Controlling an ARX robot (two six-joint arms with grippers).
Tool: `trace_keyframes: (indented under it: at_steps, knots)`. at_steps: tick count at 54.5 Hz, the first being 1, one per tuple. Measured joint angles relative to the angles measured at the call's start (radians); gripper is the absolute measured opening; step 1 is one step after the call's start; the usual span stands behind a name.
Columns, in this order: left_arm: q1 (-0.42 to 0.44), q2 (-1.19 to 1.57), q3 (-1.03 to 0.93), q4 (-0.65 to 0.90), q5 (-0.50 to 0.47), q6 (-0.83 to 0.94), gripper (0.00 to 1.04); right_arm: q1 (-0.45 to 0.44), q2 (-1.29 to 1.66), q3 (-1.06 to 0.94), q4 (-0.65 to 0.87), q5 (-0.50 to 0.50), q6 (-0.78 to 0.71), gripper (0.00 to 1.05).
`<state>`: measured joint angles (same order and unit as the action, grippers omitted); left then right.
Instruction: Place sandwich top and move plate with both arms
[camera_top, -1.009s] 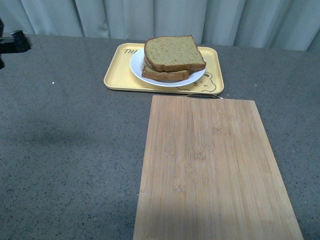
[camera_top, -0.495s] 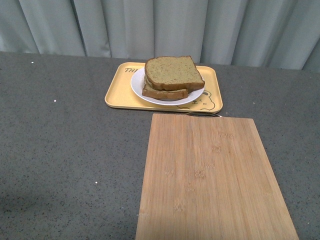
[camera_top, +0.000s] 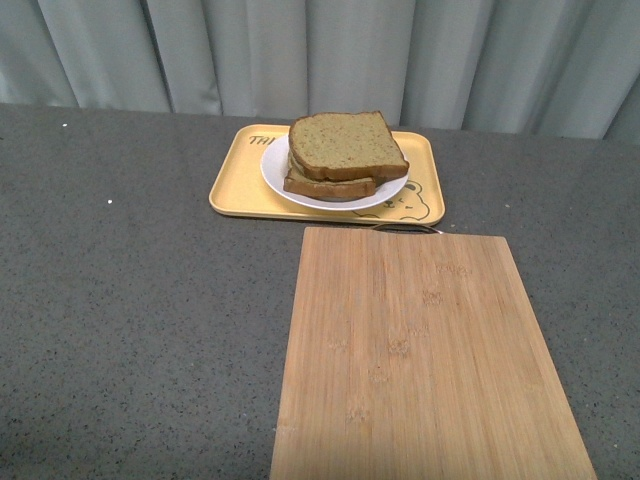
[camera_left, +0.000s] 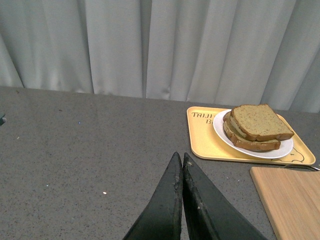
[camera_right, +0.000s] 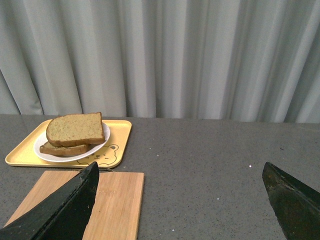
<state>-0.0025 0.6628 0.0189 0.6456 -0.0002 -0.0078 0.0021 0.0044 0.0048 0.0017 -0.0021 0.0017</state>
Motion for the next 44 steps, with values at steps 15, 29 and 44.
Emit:
trace_keyframes:
  at_steps: [15,29,44]
  knots:
    - [0.0,-0.163,0.0,-0.151,0.0,0.0,0.04,0.0,0.0,0.0,0.0,0.0,0.0,0.95]
    - [0.0,-0.291,-0.001,-0.272,0.0,0.0,0.04,0.0,0.0,0.0,0.0,0.0,0.0,0.95]
    - [0.0,-0.39,-0.001,-0.369,0.0,0.0,0.04,0.0,0.0,0.0,0.0,0.0,0.0,0.95]
